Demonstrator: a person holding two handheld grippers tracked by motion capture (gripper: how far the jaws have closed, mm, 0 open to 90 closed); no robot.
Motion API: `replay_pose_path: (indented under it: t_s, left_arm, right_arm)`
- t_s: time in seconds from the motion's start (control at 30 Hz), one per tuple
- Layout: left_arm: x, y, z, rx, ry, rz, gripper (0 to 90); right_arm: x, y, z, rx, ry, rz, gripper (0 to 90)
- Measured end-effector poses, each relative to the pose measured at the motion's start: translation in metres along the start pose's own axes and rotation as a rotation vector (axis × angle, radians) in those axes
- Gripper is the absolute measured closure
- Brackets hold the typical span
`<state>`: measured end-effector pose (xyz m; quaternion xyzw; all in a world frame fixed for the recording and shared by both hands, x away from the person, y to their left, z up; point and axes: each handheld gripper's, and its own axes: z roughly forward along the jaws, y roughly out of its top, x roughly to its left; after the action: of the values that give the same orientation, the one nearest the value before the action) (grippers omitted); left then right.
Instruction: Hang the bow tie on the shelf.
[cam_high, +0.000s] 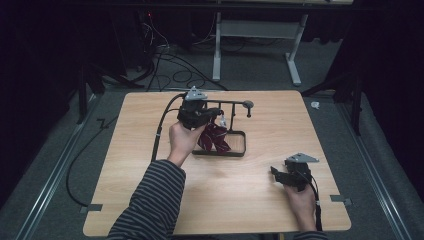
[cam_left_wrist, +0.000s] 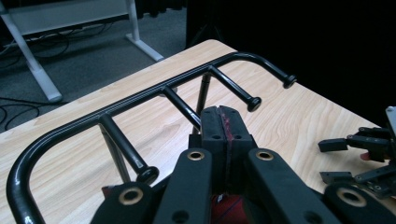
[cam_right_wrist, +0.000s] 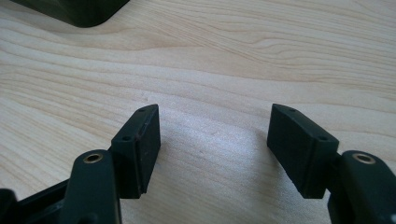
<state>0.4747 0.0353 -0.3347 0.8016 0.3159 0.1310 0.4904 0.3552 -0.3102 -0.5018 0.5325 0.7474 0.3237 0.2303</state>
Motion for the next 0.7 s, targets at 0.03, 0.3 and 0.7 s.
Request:
replay_pose_path:
  t_s: [0.03,0.3,0.7]
  left_arm:
    - [0.0,0.0,0.0,0.0,0.0,0.0,90.0]
    - [0.004,0.004,0.008,0.01,0.022,-0.003,90.0]
    - [0.008,0.007,0.013,0.011,0.066,-0.003,89.7]
  right_arm:
    - [0.0,0.0,0.0,0.0,0.001,0.0,36.0]
    - [0.0,0.0,0.0,0.0,0.001,0.001,35.9]
    - [0.0,0.0,0.0,0.0,0.002,0.002,35.9]
